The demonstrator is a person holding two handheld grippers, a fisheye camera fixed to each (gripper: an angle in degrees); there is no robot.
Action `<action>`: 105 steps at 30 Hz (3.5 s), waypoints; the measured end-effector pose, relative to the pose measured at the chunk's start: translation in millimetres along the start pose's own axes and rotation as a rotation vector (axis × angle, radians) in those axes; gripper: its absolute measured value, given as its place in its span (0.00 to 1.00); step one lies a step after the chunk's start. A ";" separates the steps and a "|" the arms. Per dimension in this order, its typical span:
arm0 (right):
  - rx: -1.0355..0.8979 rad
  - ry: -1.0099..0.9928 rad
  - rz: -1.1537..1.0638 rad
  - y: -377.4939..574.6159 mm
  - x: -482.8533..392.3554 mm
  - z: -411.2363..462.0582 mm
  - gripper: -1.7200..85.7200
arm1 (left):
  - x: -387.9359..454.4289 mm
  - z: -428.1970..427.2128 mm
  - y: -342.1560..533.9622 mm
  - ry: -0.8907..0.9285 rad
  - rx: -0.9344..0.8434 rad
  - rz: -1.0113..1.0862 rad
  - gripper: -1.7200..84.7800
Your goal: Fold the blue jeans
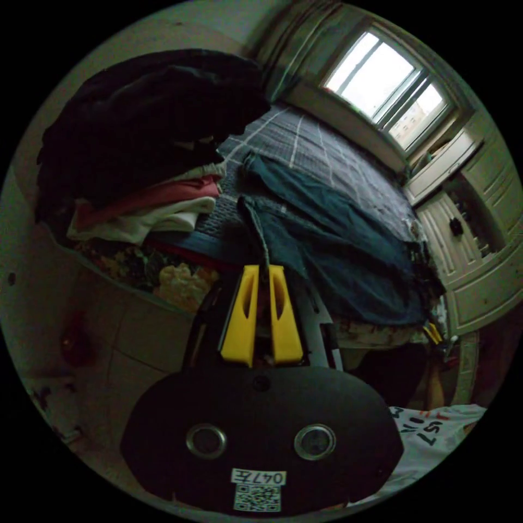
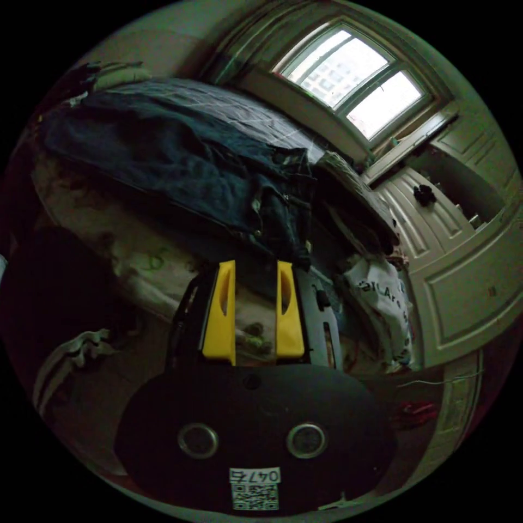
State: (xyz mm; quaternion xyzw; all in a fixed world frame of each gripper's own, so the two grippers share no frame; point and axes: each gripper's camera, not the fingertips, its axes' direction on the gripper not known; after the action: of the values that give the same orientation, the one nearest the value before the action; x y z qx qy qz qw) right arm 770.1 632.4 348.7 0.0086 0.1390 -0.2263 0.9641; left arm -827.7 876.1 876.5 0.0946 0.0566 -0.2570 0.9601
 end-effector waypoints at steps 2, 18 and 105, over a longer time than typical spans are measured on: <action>-0.001 0.006 0.029 8.3 25.1 2.4 0.10 | -4.8 -8.9 2.4 0.011 0.012 0.003 0.03; -0.098 0.046 -0.316 10.7 104.9 -37.3 0.02 | -54.2 -38.5 17.0 0.029 -0.011 0.032 0.02; 0.632 -0.542 -1.286 -359.5 -1004.1 -527.8 0.04 | -310.1 16.4 395.8 0.511 0.282 -0.280 0.20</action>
State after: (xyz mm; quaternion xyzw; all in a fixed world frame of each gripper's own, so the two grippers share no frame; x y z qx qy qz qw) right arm -389.5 787.4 131.0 0.1456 -0.1962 -0.7658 0.5948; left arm -894.3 1358.8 1001.7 0.2797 0.2722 -0.3596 0.8475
